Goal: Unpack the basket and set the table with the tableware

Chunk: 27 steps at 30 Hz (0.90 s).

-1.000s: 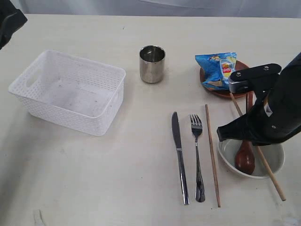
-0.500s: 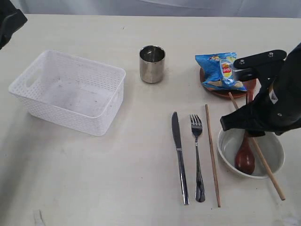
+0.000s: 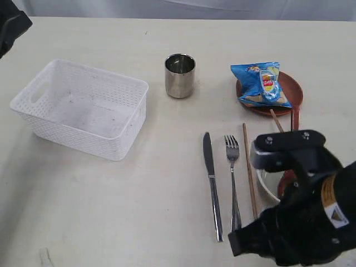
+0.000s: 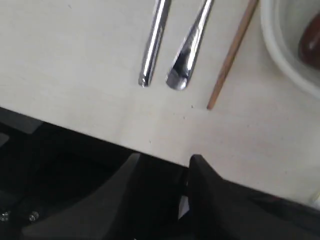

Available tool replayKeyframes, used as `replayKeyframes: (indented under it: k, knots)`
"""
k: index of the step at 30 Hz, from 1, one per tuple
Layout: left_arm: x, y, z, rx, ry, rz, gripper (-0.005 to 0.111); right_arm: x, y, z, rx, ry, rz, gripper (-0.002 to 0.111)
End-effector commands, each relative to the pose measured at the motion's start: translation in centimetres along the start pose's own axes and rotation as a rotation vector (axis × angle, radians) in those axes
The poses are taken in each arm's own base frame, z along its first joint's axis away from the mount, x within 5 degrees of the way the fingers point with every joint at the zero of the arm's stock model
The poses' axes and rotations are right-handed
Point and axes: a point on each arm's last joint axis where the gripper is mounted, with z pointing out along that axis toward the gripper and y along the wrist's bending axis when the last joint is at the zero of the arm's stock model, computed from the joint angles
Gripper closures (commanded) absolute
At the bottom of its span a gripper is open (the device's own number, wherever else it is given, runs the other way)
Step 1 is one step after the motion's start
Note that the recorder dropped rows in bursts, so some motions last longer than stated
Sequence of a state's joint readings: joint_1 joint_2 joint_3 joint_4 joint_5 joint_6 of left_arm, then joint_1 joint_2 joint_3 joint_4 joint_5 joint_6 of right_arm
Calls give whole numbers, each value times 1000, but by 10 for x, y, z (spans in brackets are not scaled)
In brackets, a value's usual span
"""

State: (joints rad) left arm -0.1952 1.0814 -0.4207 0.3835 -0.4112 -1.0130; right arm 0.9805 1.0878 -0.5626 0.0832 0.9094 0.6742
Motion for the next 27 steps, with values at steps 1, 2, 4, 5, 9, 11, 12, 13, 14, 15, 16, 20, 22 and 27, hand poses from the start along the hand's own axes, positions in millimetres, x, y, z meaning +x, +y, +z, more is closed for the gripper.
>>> replayKeyframes:
  k: [1, 2, 4, 5, 9, 11, 12, 13, 14, 15, 16, 20, 22, 27]
  knots:
    - [1, 1, 0, 4, 0, -2, 107, 6, 6, 25, 57, -8, 59, 78]
    - [1, 1, 0, 4, 0, -2, 107, 3, 5, 30, 89, -27, 75, 78]
    - [1, 1, 0, 4, 0, -4, 107, -6, 1, 43, 195, -59, 108, 78]
    - [1, 1, 0, 4, 0, -4, 107, -9, 3, 53, 213, -57, 118, 78]
    - [1, 1, 0, 4, 0, -4, 107, -18, 10, 81, 198, -43, 116, 78]
    - [1, 1, 0, 4, 0, -4, 107, -21, 3, 91, 250, -12, 131, 78]
    - [1, 1, 0, 4, 0, -4, 107, -22, 2, 93, 260, -7, 122, 78]
    - [1, 1, 0, 4, 0, -4, 107, -22, 2, 94, 262, -8, 121, 78]
    - [1, 1, 0, 4, 0, -4, 107, -22, 2, 93, 260, -9, 121, 78]
    - [1, 1, 0, 4, 0, -4, 107, -22, 2, 93, 261, -13, 115, 78]
    - [1, 1, 0, 4, 0, -4, 107, -23, 2, 93, 269, -24, 101, 78]
    - [1, 1, 0, 4, 0, -4, 107, -26, 0, 96, 286, -51, 88, 78]
    - [1, 1, 0, 4, 0, -4, 107, -26, 1, 101, 289, -39, 88, 78]
    - [1, 1, 0, 4, 0, -4, 107, -25, -1, 110, 314, -7, 83, 79]
